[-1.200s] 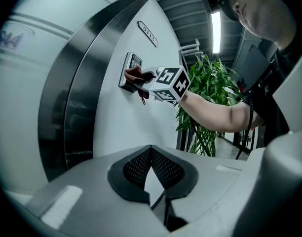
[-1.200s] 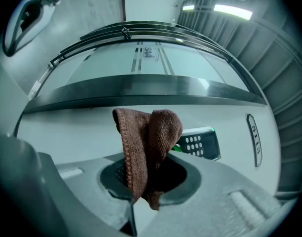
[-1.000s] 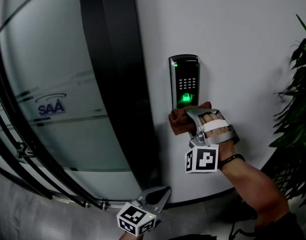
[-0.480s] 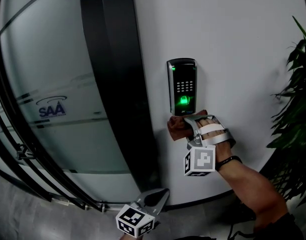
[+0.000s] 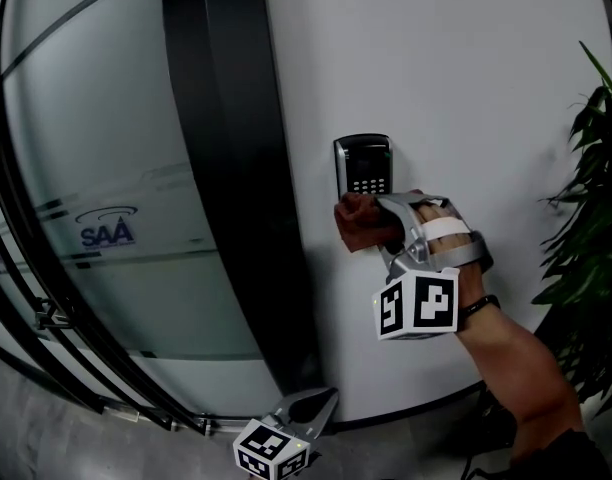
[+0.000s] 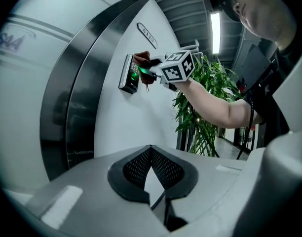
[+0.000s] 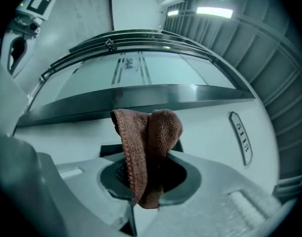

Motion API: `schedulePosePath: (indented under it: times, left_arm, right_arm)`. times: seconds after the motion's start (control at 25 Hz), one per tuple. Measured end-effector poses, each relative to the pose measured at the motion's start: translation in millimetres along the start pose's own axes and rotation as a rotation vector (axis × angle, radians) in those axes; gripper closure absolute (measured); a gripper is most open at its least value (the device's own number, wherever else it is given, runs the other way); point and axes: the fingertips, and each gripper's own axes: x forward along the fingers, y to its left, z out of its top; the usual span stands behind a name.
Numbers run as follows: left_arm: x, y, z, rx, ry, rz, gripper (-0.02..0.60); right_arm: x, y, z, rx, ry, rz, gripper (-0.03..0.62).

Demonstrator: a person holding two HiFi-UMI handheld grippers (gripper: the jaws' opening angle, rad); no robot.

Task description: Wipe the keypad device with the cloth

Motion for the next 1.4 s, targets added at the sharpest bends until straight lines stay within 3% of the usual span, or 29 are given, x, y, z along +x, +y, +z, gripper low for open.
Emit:
schedulePosePath:
  times: [0.2,0.36,1.4]
  left_arm:
    - [-4.4,4.3,0.8,-0.003,-0.006,0.01,0.565]
    - [-6.3,6.3,0.7,-0.008,-0.013,0.021,0.565]
    - [2.9,1.5,-7.1,-0.034,0.008,-0.007,0.565]
  right_arm:
    - [16.7,-55.7,21.1,-0.109,-0.01,-0.141,0.54]
    - [34.8,-74.5,22.8,-0.158,0.019,-0.185,0.54]
    - [29.0,16.7,-10.2,-0.146,0.072,-0.063,0.54]
